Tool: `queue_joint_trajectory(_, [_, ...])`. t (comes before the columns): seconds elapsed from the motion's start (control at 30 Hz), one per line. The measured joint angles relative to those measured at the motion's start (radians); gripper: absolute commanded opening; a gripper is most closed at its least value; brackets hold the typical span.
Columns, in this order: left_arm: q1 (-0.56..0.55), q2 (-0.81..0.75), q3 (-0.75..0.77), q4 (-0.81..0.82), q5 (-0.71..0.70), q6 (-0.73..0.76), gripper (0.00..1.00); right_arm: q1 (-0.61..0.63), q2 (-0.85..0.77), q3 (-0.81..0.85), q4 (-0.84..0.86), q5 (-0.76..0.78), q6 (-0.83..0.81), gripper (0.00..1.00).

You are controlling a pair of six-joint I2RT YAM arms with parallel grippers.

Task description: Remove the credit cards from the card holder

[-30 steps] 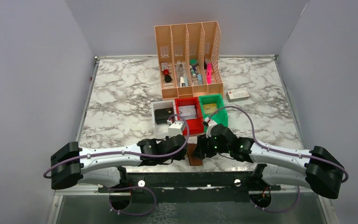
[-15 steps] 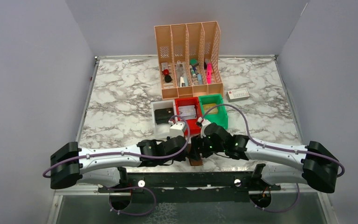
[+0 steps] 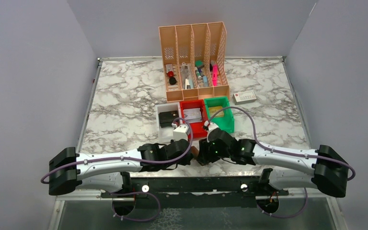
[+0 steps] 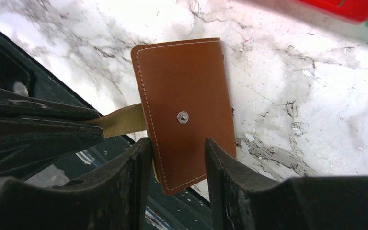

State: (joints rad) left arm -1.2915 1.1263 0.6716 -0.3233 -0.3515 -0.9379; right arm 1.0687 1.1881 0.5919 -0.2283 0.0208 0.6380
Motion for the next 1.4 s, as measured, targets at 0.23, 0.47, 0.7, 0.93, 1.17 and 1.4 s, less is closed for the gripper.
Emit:
queue_joint_trajectory(0.23, [0.000, -0.043, -0.002, -0.036, -0.018, -0.010, 0.00, 0.000, -0.116, -0.037, -0.002, 0.063, 0.039, 0.26])
queue_joint_trajectory(0.47, [0.000, -0.097, -0.026, -0.082, -0.035, -0.031, 0.00, -0.001, -0.126, -0.056, -0.004, 0.100, 0.054, 0.14])
queue_joint_trajectory(0.7, [0.000, -0.139, -0.037, -0.152, -0.065, -0.064, 0.00, -0.001, -0.143, -0.078, -0.022, 0.142, 0.087, 0.05])
queue_joint_trajectory(0.93, [0.000, -0.164, -0.085, -0.209, -0.083, -0.100, 0.00, -0.001, -0.228, -0.183, -0.021, 0.147, 0.167, 0.06])
queue_joint_trajectory(1.17, [-0.004, -0.187, -0.084, -0.229, -0.086, -0.113, 0.00, -0.001, -0.244, -0.272, 0.015, 0.140, 0.275, 0.17])
queue_joint_trajectory(1.4, [-0.005, -0.192, -0.016, -0.257, -0.087, -0.064, 0.00, -0.001, -0.219, -0.291, 0.047, 0.126, 0.281, 0.35])
